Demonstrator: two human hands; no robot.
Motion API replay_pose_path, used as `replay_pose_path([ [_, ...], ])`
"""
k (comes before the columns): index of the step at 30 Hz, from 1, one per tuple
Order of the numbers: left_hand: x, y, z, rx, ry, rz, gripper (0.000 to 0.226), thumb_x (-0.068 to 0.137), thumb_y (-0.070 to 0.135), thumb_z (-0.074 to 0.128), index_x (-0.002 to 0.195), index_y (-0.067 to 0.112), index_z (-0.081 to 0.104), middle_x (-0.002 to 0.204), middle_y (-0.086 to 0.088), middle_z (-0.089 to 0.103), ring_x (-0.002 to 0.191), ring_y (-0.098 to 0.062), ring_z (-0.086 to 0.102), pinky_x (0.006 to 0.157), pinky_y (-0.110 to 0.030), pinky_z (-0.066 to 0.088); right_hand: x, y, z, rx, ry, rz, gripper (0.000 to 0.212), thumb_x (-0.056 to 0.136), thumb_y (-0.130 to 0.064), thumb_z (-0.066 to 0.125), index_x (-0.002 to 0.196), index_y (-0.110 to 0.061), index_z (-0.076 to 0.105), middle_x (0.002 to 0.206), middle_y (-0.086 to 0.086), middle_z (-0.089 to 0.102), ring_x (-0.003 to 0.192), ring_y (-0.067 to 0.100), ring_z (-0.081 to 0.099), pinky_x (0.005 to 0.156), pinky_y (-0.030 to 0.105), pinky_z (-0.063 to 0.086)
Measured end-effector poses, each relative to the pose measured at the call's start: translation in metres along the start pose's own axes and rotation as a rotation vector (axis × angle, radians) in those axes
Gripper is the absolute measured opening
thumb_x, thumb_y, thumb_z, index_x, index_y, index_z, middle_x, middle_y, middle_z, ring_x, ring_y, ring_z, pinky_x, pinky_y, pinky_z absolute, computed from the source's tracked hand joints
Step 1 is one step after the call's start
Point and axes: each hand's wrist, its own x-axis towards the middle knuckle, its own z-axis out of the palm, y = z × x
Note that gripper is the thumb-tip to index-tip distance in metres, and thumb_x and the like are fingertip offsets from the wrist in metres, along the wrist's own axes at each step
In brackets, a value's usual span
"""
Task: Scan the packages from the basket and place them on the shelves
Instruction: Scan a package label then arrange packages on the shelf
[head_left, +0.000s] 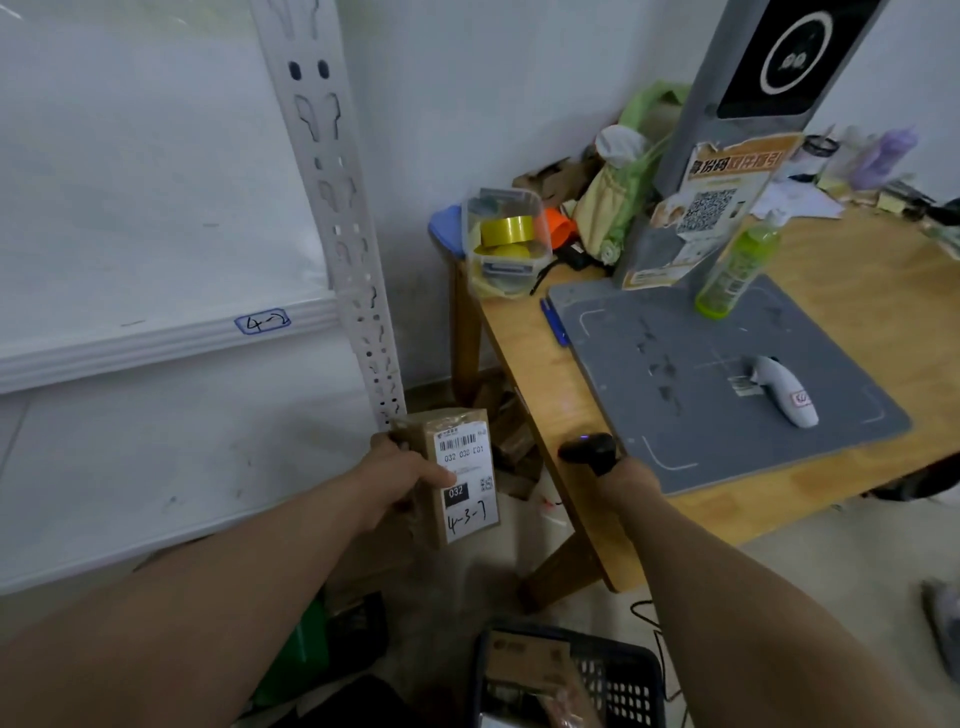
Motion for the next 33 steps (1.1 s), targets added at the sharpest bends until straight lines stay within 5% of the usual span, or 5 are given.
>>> replay_pose_path([
  [4, -0.002, 0.004, 0.006, 0.015, 0.115, -0.01, 0.096, 0.067, 0.003, 0.087, 0.141, 0.017, 0.026, 0.134, -0.009, 0.058, 0.125, -0.039, 0.055, 0.101, -0.056, 0.049, -0.01, -0.001, -0.01, 0.223, -0.351, -0.091, 0.028, 0.089, -0.006, 0.063, 0.117, -0.004, 0.059, 0.092, 0.016, 0.061, 0.085, 0.032, 0.064, 0.075, 0.042, 0.056],
  [10, 0.007, -0.012, -0.006, -0.002, 0.271, -0.068, 0.118, 0.038, 0.03, 0.1, 0.136, 0.015, 0.036, 0.128, -0.011, 0.062, 0.112, -0.035, 0.062, 0.094, -0.055, 0.055, -0.053, -0.032, -0.021, 0.532, -0.771, -0.241, 0.022, 0.089, -0.004, 0.071, 0.109, -0.008, 0.067, 0.075, 0.007, 0.063, 0.071, 0.022, 0.058, 0.069, 0.037, 0.05],
  [14, -0.012, -0.01, -0.004, -0.033, 0.363, -0.065, 0.098, 0.071, 0.01, 0.089, 0.141, 0.011, 0.02, 0.133, -0.018, 0.053, 0.124, -0.041, 0.054, 0.098, -0.051, 0.051, -0.066, -0.047, -0.02, 0.541, -0.863, -0.323, 0.023, 0.088, -0.007, 0.073, 0.109, -0.007, 0.065, 0.067, 0.002, 0.058, 0.06, 0.016, 0.053, 0.064, 0.033, 0.044],
  [21, -0.014, -0.013, -0.01, -0.047, 0.389, -0.061, 0.081, 0.071, 0.008, 0.088, 0.114, 0.021, 0.02, 0.132, -0.019, 0.055, 0.121, -0.04, 0.056, 0.096, -0.05, 0.053, -0.076, -0.055, -0.013, 0.512, -0.806, -0.347, 0.027, 0.085, -0.01, 0.077, 0.11, -0.009, 0.066, 0.07, 0.002, 0.06, 0.061, 0.015, 0.055, 0.057, 0.028, 0.048],
  [33, -0.017, -0.013, -0.011, -0.089, 0.377, -0.043, 0.079, 0.073, 0.007, 0.086, 0.116, 0.02, 0.022, 0.132, -0.019, 0.055, 0.121, -0.039, 0.055, 0.097, -0.05, 0.05, -0.082, -0.061, -0.016, 0.499, -0.856, -0.368, 0.015, 0.089, -0.008, 0.072, 0.101, -0.011, 0.063, 0.067, 0.002, 0.058, 0.059, 0.015, 0.053, 0.055, 0.028, 0.046],
])
